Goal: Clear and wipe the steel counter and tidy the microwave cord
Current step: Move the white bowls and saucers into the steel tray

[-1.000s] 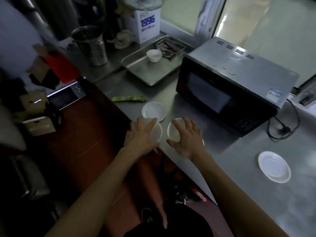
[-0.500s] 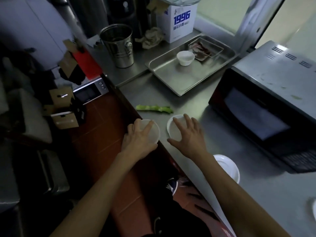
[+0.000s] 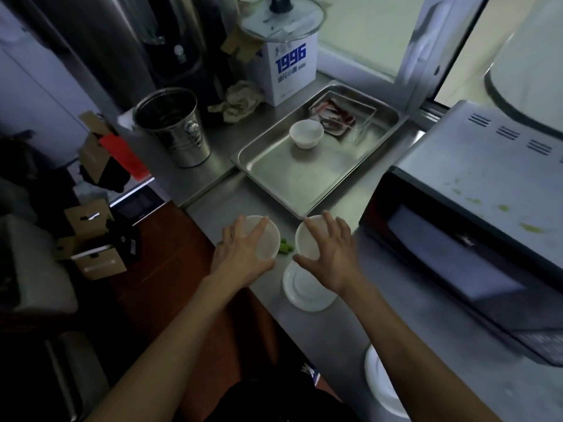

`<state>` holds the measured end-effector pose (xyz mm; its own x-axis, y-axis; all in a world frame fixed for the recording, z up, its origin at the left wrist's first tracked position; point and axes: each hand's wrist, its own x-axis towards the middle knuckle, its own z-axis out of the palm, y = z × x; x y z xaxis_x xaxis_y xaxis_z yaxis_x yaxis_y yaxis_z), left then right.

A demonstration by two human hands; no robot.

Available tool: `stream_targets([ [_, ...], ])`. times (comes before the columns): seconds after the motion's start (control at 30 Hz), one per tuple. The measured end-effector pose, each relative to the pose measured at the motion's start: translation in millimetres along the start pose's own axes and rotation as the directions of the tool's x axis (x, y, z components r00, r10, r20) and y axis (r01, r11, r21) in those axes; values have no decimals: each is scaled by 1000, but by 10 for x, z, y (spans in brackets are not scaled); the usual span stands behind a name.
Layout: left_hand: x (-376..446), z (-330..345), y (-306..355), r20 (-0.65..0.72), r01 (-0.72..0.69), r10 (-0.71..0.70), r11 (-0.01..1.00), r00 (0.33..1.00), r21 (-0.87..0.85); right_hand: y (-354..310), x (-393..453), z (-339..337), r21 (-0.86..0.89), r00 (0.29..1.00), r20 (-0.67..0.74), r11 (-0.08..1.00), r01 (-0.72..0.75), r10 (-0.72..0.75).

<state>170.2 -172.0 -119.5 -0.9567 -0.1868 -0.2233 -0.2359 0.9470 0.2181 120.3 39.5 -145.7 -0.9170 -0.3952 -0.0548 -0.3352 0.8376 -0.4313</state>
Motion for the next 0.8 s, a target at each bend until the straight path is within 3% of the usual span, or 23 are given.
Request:
stream_targets([
  [0.33,1042,-168,114,-30,-120,120,993,992,23,119,611,-35,33,993,-53,994,-107,109],
  [0.5,1737,-232,24,11,-135,136,990,991,-25,136,993,-27,18,987,-48,988,-153,154],
  [0.8,3005,-271,-24,89,-301,307,951,948,-70,144,1988,-90,-30,937,-48,937,-349,347],
])
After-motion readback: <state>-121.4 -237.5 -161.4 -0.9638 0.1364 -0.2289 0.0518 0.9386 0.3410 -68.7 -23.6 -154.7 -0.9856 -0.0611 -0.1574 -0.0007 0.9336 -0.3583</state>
